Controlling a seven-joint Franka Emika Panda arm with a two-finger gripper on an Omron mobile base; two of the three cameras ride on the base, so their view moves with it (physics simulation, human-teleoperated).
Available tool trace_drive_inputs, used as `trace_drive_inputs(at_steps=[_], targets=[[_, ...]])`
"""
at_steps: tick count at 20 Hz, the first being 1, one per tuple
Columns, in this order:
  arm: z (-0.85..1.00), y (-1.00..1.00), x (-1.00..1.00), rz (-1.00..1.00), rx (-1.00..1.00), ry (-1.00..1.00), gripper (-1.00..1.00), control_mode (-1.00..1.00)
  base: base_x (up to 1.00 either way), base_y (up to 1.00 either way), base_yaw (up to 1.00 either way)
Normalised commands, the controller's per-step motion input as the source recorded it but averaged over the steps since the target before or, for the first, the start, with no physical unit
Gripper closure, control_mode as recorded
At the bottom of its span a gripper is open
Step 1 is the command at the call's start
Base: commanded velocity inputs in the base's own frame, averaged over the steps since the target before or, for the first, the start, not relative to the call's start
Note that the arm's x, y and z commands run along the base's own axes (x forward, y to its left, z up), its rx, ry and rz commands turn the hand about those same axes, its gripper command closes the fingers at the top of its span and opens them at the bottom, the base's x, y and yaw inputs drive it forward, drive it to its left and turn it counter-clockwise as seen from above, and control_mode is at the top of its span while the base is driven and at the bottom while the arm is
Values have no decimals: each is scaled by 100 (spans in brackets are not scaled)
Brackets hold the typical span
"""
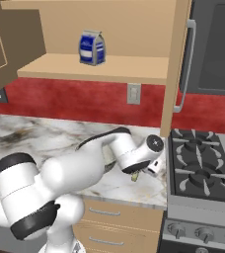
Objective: Pick the egg and butter from the fridge and place them by the bowl for mixing.
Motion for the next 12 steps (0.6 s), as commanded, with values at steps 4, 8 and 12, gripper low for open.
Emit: trace_drive_inputs(at_steps=[4, 8, 12], targets=[[33, 32, -30, -2, -9, 5, -100, -100, 0, 0, 0], [41, 38, -26, 0, -6, 2, -100, -100, 0, 0, 0], [47, 34, -23, -1, -1, 11, -100, -100, 0, 0, 0]])
